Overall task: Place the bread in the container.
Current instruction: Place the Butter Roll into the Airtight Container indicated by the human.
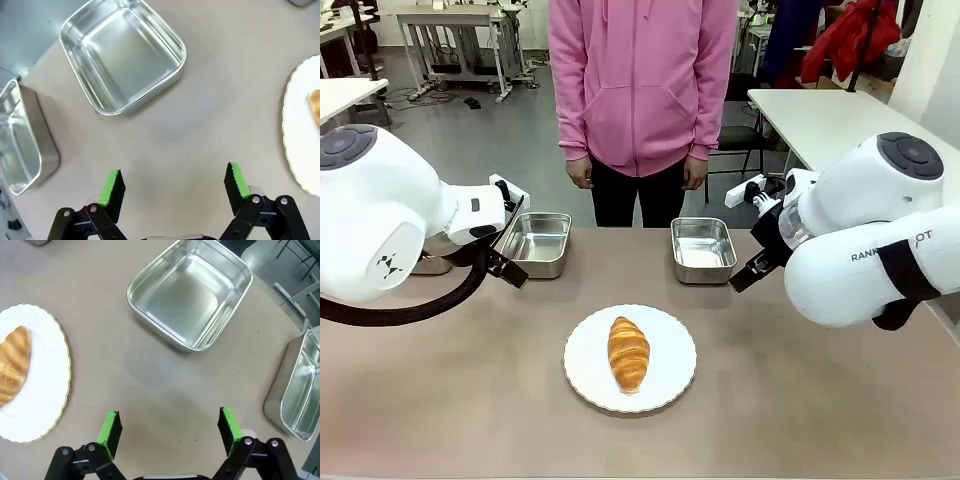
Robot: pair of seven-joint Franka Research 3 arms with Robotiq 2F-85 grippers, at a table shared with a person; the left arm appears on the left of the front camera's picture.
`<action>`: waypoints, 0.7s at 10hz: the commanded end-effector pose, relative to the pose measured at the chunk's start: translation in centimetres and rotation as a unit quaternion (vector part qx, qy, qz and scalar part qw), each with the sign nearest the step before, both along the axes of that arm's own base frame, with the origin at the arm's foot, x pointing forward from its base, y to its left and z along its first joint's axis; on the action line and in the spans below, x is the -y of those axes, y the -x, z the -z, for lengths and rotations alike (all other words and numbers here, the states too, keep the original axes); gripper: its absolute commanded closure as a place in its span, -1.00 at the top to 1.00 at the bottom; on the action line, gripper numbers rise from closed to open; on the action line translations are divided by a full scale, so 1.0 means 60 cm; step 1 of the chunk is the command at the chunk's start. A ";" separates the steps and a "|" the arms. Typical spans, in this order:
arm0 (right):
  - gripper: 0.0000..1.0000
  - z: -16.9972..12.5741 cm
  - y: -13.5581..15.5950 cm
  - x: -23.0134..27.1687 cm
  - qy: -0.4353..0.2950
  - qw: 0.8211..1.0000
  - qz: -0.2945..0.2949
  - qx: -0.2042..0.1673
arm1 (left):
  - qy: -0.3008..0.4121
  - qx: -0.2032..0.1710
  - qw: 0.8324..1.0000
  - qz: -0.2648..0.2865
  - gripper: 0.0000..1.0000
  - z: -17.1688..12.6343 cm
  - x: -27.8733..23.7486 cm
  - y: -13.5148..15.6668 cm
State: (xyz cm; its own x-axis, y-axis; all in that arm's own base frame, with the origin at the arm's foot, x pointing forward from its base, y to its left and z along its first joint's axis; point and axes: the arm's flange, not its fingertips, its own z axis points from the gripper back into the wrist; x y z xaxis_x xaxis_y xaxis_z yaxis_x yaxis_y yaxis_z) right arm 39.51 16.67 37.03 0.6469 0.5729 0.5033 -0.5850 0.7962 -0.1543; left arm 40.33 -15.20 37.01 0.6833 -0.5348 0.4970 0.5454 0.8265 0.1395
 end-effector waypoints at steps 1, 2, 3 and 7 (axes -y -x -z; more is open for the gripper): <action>1.00 0.000 0.000 0.000 0.000 1.000 0.000 0.000 | 0.000 0.000 1.000 0.000 1.00 0.000 0.000 0.000; 1.00 0.000 0.000 0.000 0.000 1.000 0.000 0.000 | 0.000 0.000 1.000 0.000 1.00 0.000 0.000 0.000; 1.00 0.000 0.000 0.000 0.000 1.000 0.000 0.000 | 0.000 0.000 1.000 0.000 1.00 0.000 0.000 0.000; 1.00 0.000 0.000 0.000 0.000 1.000 0.000 0.000 | 0.000 0.000 1.000 0.000 1.00 0.000 0.000 0.000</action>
State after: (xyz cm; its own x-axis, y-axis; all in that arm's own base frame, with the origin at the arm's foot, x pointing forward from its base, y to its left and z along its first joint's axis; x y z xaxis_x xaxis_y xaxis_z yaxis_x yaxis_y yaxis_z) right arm 39.51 16.68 37.00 0.6471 0.5733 0.5026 -0.5853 0.7960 -0.1544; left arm 40.30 -15.27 37.01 0.6824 -0.5364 0.4966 0.5465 0.8255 0.1407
